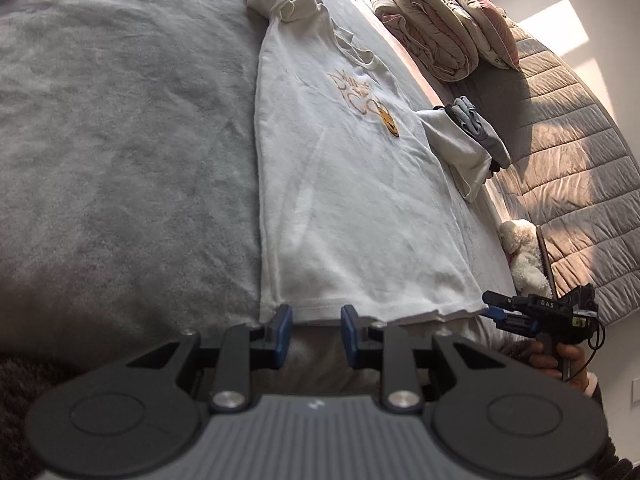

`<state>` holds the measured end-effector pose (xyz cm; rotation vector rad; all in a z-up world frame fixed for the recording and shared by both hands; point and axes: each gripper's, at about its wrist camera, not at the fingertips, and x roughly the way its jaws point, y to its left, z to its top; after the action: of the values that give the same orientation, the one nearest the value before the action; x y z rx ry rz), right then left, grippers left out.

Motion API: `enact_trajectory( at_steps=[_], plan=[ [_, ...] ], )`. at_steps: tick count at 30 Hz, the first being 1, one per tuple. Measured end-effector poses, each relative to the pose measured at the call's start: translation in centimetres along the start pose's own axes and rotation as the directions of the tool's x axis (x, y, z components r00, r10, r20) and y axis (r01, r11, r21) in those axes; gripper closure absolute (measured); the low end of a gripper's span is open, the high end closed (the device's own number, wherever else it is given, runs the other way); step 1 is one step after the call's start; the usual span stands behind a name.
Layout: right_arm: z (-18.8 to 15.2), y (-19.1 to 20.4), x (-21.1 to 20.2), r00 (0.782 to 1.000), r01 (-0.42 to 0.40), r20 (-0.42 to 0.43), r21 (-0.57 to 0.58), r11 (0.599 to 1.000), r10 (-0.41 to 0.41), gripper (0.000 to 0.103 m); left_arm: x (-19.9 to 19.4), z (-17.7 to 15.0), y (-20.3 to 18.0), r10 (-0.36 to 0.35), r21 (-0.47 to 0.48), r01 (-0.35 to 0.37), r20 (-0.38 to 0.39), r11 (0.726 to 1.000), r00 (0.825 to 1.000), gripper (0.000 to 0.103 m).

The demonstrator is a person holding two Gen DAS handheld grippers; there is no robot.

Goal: Fold clothes

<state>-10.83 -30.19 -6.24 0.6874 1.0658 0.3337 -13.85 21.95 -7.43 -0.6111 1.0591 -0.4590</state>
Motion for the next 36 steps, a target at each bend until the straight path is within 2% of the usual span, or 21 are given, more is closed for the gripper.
enact_trajectory(
  at_steps=[2,5,7,8,9,10,11,12,14,17,20,22,25,26,27,29,31,33,36],
  plan=[
    [0.1,-0.4,-0.1,1.000,-0.019,0.002,0.038,0.999,0.019,0.060,0.1,0.1,0.5,-0.021,-0.038,0.021,0.001,0.999,1.000,0.078],
    [-0.1,-0.3,-0.2,1.000,-0.021,-0.001,0.033,0.999,0.021,0.060,0.3,0.2,1.3,-0.050,-0.098,0.050,0.005,0.994,0.999,0.078],
    [-0.4,-0.1,0.2,1.000,-0.020,-0.010,0.015,1.000,0.020,0.060,0.4,0.1,1.2,-0.038,-0.101,0.039,0.007,0.994,0.999,0.081],
    [-0.5,0.1,0.4,1.000,-0.021,-0.015,0.003,1.000,0.021,0.060,0.5,0.1,1.0,-0.020,-0.088,0.021,0.010,0.996,1.000,0.086],
    [-0.6,0.2,0.6,1.000,-0.016,-0.016,-0.013,1.000,0.016,0.064,0.4,0.0,0.7,0.005,-0.069,-0.004,0.015,0.998,1.000,0.101],
    [-0.7,0.5,0.8,1.000,0.002,-0.014,-0.034,0.999,-0.003,0.069,0.4,0.0,0.3,0.030,-0.050,-0.029,0.019,0.998,0.999,0.103],
    [-0.7,0.6,0.9,0.999,0.030,-0.010,-0.054,0.998,-0.030,0.086,0.4,-0.1,0.0,0.055,-0.031,-0.054,0.025,0.998,0.998,0.103],
    [-0.8,0.7,0.8,0.999,0.039,-0.005,-0.065,0.997,-0.040,0.092,0.3,-0.1,-0.3,0.083,-0.009,-0.083,0.031,0.997,0.996,0.103],
    [-1.0,0.8,0.5,0.999,0.048,0.005,-0.084,0.995,-0.048,0.094,-0.5,-0.2,-1.3,0.151,0.061,-0.154,0.053,0.986,0.987,0.103],
    [-1.2,1.1,-0.4,0.999,0.040,0.026,-0.114,0.993,-0.037,0.095,-1.6,-0.2,-2.0,0.211,0.124,-0.219,0.074,0.968,0.975,0.103],
    [-1.4,1.2,-0.4,0.997,0.073,0.025,-0.149,0.986,-0.070,0.096,-1.8,-0.3,-1.6,0.298,0.173,-0.305,0.067,0.936,0.952,0.103],
    [-1.6,1.1,0.4,0.994,0.105,0.011,-0.171,0.980,-0.105,0.096,-1.9,-0.4,-0.7,0.287,0.148,-0.294,0.065,0.944,0.956,0.103],
    [-1.7,1.6,1.0,0.992,0.126,0.012,-0.213,0.969,-0.126,0.095,-2.6,-0.4,0.4,0.222,0.084,-0.229,0.086,0.970,0.971,0.103],
    [-1.7,1.8,0.9,0.992,0.127,0.009,-0.227,0.966,-0.129,0.093,-3.0,-0.3,0.7,0.198,0.060,-0.204,0.103,0.977,0.975,0.098],
    [-1.6,2.0,0.8,0.992,0.121,0.001,-0.235,0.964,-0.125,0.086,-3.2,-0.2,0.9,0.178,0.039,-0.183,0.117,0.982,0.977,0.090],
    [-1.4,2.2,0.6,0.992,0.118,-0.009,-0.242,0.963,-0.124,0.083,-3.2,0.2,1.0,0.161,0.015,-0.165,0.124,0.986,0.979,0.079],
    [-1.0,2.5,0.6,0.992,0.115,-0.015,-0.245,0.963,-0.122,0.077,-2.8,1.1,0.6,0.167,0.019,-0.171,0.128,0.985,0.978,0.077],
    [-0.5,2.8,0.7,0.993,0.114,-0.013,-0.244,0.963,-0.121,0.066,-2.2,2.2,0.0,0.186,0.038,-0.192,0.131,0.981,0.974,0.072],
    [0.6,3.6,0.9,0.990,0.134,0.003,-0.258,0.957,-0.138,0.065,-1.2,4.0,-1.0,0.213,0.064,-0.224,0.138,0.973,0.967,0.067]
  ],
)
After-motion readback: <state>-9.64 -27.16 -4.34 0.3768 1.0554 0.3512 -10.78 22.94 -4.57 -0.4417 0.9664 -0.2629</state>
